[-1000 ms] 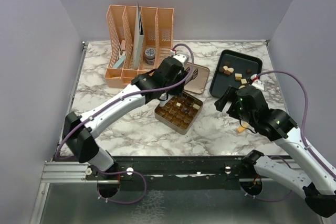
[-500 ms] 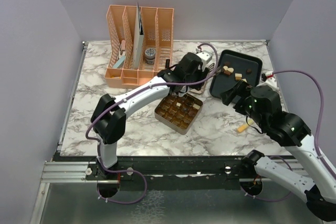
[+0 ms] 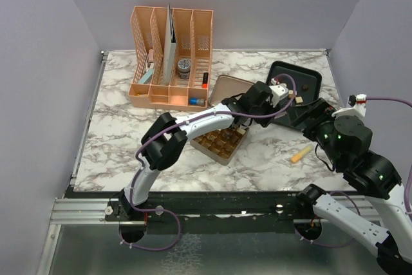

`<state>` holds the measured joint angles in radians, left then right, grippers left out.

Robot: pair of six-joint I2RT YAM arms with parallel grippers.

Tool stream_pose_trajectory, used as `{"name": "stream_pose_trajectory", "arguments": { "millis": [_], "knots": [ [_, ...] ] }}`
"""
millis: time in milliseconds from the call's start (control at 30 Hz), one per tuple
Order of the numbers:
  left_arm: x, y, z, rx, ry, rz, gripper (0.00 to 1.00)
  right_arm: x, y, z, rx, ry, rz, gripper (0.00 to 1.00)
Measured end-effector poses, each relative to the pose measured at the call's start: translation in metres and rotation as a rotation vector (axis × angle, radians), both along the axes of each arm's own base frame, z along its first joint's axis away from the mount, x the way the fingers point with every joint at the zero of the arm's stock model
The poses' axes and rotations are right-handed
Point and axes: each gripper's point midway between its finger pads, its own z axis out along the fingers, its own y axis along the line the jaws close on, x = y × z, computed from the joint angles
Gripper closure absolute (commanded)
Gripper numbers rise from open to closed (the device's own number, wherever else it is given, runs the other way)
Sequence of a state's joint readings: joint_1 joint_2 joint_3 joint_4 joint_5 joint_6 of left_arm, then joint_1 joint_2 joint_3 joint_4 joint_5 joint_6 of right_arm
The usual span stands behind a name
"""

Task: Pack the chocolate
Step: Pick up the fake chocolate from the plate.

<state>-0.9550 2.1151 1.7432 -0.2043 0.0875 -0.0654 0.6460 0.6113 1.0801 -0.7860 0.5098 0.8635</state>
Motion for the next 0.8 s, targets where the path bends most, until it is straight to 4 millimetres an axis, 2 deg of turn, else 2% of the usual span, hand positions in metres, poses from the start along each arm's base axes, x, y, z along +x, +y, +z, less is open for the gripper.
{"name": "stream_pose_trajectory", "arguments": {
  "millis": [200,333,600,800],
  "knots": [
    [0.010,-0.019,-0.012,0.002,-0.016,-0.017,0.52,-0.002,-0.005,0.004,0.007,-0.018,-0.018,0.09],
    [0.021,-0.024,-0.018,0.006,-0.033,-0.014,0.52,-0.002,-0.005,0.006,0.016,-0.024,-0.019,0.09],
    [0.025,-0.026,-0.040,0.051,-0.043,-0.035,0.52,-0.004,-0.007,0.008,0.035,-0.031,-0.024,0.10],
    [0.027,-0.028,-0.049,0.069,-0.050,-0.042,0.53,-0.005,-0.007,0.010,0.048,-0.035,-0.027,0.10]
  ]
}}
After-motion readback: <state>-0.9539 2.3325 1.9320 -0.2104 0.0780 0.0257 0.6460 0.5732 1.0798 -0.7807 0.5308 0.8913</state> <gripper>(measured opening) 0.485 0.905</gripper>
